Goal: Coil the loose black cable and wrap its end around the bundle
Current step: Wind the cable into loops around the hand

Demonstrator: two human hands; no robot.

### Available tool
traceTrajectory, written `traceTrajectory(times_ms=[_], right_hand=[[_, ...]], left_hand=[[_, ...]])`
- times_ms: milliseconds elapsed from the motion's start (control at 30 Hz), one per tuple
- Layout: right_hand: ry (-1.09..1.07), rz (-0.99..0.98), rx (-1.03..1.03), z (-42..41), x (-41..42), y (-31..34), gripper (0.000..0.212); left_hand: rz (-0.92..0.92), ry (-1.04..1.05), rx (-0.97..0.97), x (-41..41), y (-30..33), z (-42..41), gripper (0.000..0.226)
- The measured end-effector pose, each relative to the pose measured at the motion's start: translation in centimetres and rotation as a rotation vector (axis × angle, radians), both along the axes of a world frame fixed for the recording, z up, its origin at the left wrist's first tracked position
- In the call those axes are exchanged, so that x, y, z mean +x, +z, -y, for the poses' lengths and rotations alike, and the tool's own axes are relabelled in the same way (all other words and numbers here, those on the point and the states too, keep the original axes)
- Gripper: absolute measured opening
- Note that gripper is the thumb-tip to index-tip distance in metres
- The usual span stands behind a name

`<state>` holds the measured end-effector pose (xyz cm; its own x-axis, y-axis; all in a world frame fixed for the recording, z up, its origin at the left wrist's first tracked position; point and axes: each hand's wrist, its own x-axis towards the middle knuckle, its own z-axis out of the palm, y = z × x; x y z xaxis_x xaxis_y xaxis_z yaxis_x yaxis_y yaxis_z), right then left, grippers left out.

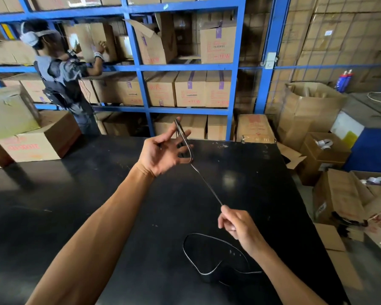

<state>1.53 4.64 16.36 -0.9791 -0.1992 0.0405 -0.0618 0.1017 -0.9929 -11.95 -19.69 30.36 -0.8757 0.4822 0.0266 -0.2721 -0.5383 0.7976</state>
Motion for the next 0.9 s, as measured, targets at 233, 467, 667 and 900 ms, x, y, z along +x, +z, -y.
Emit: traceTrajectory(times_ms=[233,467,667,900], right_hand=[[-0.233,-0.407,0.159,-1.9,0.1,7.7,0.032],[-0.333,-0.532,0.119,-4.1,-2.1,13.9,0.025],[-0.414,-0.566,0.36,-4.6,-6.6,17.1,0.024],[-0.416,-0.335,0.47,-5.0,-10.2,13.2,0.023]], left_hand=[[0.108,0.033,-0.147,-0.2,-4.4,1.8,0.047],[0.15,-0.136,-0.261,0.7,-5.7,0.9,0.047],[0.106,-0.659,-0.492,4.3,-5.9,-3.4,0.053],[-0.084,-0.848,-0.267,7.3,-2.5,-5.0,0.063]])
